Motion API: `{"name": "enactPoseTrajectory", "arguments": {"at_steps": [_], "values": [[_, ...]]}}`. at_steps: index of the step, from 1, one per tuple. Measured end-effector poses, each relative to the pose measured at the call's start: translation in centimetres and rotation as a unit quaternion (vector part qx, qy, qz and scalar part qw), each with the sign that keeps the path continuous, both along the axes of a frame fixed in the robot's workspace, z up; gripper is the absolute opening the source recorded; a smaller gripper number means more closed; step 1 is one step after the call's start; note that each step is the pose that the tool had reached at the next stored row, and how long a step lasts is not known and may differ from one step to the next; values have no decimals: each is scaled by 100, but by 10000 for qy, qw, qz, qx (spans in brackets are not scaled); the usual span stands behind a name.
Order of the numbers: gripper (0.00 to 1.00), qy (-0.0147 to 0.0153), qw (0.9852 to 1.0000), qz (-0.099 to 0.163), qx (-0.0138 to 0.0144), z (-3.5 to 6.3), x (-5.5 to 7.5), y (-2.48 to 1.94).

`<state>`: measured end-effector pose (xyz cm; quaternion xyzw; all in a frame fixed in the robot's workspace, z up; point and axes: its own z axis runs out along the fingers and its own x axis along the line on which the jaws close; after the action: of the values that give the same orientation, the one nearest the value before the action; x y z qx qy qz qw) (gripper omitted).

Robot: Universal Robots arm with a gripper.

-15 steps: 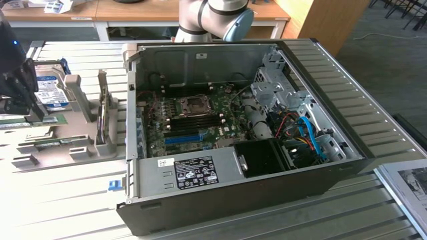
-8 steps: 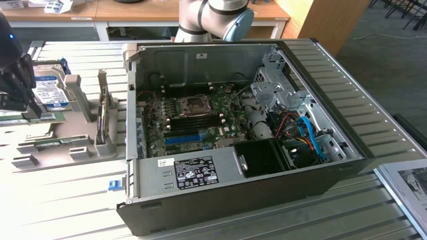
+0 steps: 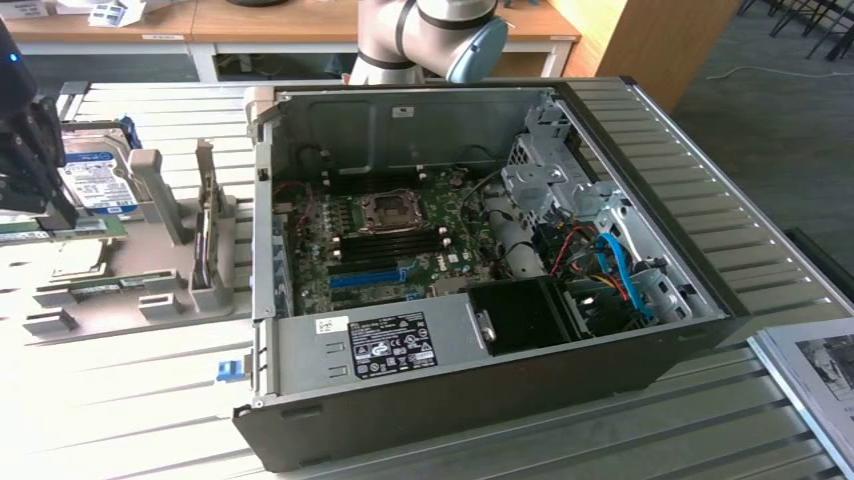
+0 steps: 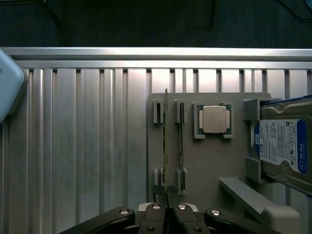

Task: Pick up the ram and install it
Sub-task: 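Pick up the ram and move it above insertion slot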

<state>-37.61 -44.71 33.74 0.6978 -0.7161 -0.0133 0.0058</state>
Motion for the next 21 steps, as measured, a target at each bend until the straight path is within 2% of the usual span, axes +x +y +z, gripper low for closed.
{"name": "enactPoseTrajectory", "arguments": {"at_steps": [21], "values": [[12, 0, 10000, 2, 0, 268, 0, 0]]}}
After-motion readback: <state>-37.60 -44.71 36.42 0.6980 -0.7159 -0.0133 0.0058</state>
